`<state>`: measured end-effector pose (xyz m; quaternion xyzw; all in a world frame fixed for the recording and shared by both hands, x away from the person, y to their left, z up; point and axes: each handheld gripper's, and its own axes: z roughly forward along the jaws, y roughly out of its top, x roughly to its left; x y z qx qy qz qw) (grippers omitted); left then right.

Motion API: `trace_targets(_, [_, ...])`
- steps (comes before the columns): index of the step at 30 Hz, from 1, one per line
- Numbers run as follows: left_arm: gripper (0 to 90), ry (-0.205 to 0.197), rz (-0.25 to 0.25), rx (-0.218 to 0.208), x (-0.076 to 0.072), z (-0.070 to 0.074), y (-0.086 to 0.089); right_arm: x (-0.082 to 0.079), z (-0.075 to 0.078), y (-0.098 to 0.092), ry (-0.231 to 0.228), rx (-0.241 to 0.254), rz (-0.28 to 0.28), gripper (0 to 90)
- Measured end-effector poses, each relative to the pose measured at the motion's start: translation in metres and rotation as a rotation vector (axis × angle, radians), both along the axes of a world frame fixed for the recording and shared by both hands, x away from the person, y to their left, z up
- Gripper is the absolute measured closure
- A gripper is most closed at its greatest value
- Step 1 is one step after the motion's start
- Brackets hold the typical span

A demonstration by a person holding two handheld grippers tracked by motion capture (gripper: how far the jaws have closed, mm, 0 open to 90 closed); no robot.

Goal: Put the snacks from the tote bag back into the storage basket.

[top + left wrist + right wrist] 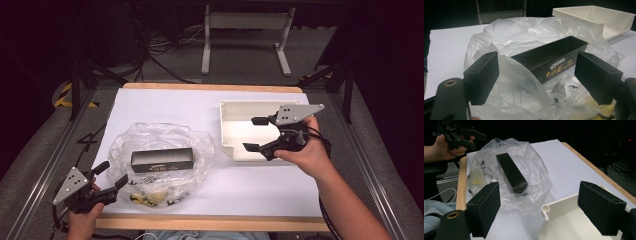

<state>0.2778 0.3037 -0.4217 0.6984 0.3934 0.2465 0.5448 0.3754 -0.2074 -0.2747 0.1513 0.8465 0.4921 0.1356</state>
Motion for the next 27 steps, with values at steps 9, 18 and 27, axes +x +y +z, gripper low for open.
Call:
trace_targets(9, [20.6, -0.005, -0.005, -0.010, 0.002, 0.000, -0.001, 0.006, 0.007, 0.015, -0.004, -0.032, 0.041, 19.4])
trace_targets(18, [20.6, -0.008, -0.009, -0.016, 0.004, 0.000, -0.002, 0.016, 0.015, 0.036, 0.009, -0.059, 0.083, 19.3])
trace_targets(27, [20.8, -0.003, -0.013, -0.018, 0.008, 0.000, -0.002, 0.031, 0.014, 0.066, 0.044, -0.081, 0.139, 17.9])
